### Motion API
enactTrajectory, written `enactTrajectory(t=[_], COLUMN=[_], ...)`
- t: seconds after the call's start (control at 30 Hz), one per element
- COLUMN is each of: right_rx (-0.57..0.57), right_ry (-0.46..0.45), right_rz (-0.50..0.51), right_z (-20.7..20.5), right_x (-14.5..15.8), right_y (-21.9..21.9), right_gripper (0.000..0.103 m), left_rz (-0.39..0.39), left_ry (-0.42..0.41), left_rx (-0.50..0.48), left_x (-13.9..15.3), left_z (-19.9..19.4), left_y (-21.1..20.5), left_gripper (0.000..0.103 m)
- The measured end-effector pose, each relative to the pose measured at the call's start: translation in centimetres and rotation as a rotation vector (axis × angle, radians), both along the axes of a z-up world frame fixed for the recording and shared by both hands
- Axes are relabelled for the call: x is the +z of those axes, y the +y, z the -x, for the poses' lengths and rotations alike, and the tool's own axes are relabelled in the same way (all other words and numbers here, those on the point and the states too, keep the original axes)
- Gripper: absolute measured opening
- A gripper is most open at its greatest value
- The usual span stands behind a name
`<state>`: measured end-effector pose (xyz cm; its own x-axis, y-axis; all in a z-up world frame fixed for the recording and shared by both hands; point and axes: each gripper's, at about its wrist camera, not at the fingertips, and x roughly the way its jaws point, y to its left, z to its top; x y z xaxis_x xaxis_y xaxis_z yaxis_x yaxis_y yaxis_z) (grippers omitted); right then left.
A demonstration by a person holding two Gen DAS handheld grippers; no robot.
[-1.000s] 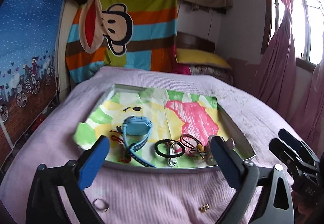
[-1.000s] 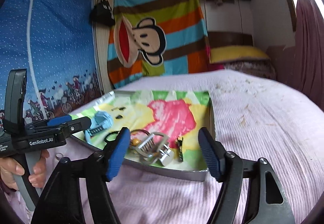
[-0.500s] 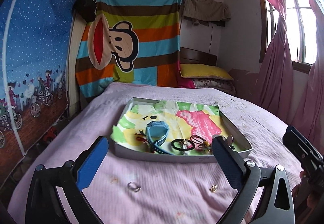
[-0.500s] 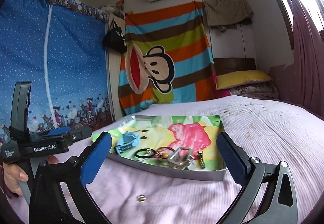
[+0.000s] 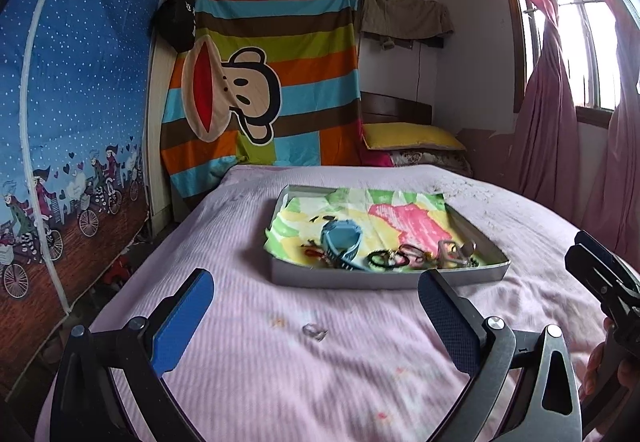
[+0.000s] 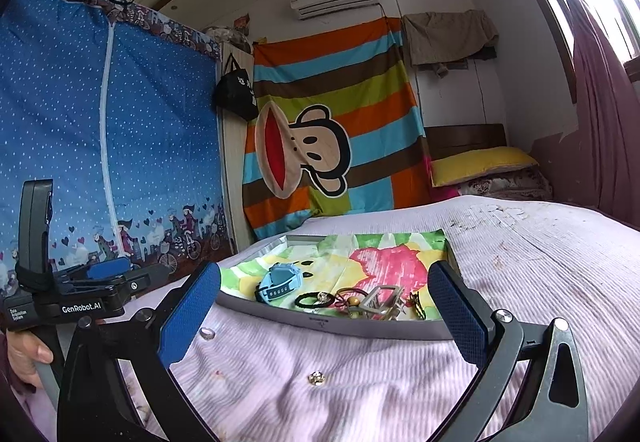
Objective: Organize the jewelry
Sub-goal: 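Move the left tool to the silver ring while the right tool approaches the gold stud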
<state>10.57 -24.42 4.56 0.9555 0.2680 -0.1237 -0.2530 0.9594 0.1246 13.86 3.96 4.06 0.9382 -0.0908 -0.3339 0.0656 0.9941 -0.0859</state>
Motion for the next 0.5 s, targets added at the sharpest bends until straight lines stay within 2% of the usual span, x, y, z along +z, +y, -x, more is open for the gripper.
enactTrajectory(t=[0.3, 0.5], right_rx=[0.01, 0.02], right_ry=[0.074, 0.12], right_rz=[0.059, 0.078], right_z=[-0.4, -1.3], right_x=[-1.8, -2.9], right_y=[0.9, 1.1], right_gripper=[0.102, 0.102], left_rz=[-0.012, 0.013], left_ry=[0.053, 0.068], left_rx=[0.014, 0.022], left_x=[-2.2, -3.1], left_z=[-0.1, -0.6], left_y=[1.6, 2.1], left_gripper=[0.103, 0.103])
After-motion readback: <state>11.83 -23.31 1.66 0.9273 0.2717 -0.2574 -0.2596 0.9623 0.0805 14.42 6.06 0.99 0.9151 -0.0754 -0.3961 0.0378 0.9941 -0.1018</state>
